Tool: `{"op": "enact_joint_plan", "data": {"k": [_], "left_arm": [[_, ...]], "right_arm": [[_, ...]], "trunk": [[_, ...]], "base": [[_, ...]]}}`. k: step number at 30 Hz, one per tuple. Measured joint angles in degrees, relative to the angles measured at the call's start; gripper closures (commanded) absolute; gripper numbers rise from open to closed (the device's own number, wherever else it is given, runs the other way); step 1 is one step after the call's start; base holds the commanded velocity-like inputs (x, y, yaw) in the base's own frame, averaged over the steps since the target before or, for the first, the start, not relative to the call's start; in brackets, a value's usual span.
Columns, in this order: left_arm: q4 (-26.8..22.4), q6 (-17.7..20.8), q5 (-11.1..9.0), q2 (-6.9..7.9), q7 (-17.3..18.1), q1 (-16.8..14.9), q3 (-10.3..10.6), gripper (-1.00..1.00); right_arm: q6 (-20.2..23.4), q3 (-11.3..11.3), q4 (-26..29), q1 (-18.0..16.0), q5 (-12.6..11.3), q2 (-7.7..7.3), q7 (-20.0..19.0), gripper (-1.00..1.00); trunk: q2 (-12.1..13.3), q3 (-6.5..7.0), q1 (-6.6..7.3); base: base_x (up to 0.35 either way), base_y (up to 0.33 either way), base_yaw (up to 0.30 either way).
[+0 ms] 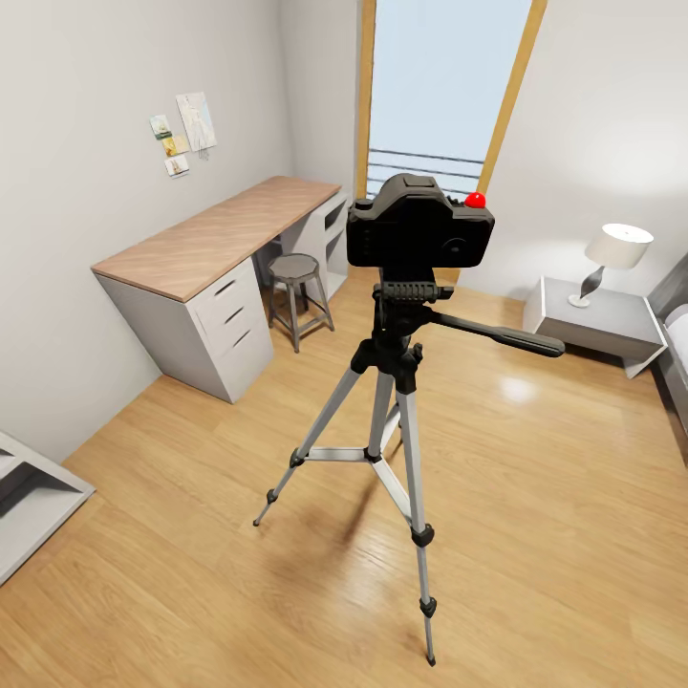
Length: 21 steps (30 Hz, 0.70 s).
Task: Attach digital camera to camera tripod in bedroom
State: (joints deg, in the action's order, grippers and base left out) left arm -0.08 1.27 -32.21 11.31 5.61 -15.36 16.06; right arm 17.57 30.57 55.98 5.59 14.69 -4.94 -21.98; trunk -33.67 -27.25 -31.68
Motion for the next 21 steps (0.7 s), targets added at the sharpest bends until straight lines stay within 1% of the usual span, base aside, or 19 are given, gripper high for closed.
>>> {"op": "enact_joint_plan", "data": {"k": [4, 8, 11, 15, 18, 21], "left_arm": [[0.0, 0.0, 0.1, -0.19, 0.0, 0.0, 0.0, -1.00], [0.0, -0.1, 0.2, -0.40, 0.0, 0.0, 0.0, -1.00], [0.0, -0.1, 0.2, -0.54, 0.0, 0.0, 0.0, -1.00], [0.1, -0.1, 0.3, -1.07, 0.0, 0.0, 0.0, -1.00], [0.1, -0.1, 0.3, -1.74, 0.0, 0.2, 0.0, -1.00], [0.0, -0.1, 0.3, -2.44, 0.0, 0.8, 0.0, -1.00]], "right_arm": [[-2.1, 3.3, -8.8, 0.0, 0.0, -0.30, 1.3, -1.00], [-6.0, 5.0, -18.9, 0.0, 0.1, -1.13, 3.9, -1.00], [-10.5, 5.4, -27.3, 0.0, 0.3, -1.71, 6.6, -1.00], [-17.8, 5.5, -37.5, 0.0, 0.6, -2.01, 10.3, -1.00], [-23.2, 5.6, -43.4, 0.0, 0.8, -2.07, 12.9, -1.00], [-27.2, 5.6, -47.2, 0.0, 1.0, -2.06, 15.4, -1.00]], "trunk": [[0.0, 0.00, 0.00], [0.0, 0.00, 0.00], [0.0, 0.00, 0.00], [0.0, 0.00, 0.00], [0.0, 0.00, 0.00], [0.0, 0.00, 0.00]], "base": [[0.000, 0.000, 0.000], [0.000, 0.000, 0.000], [0.000, 0.000, 0.000], [0.000, 0.000, 0.000], [0.000, 0.000, 0.000], [0.000, 0.000, 0.000]]}}
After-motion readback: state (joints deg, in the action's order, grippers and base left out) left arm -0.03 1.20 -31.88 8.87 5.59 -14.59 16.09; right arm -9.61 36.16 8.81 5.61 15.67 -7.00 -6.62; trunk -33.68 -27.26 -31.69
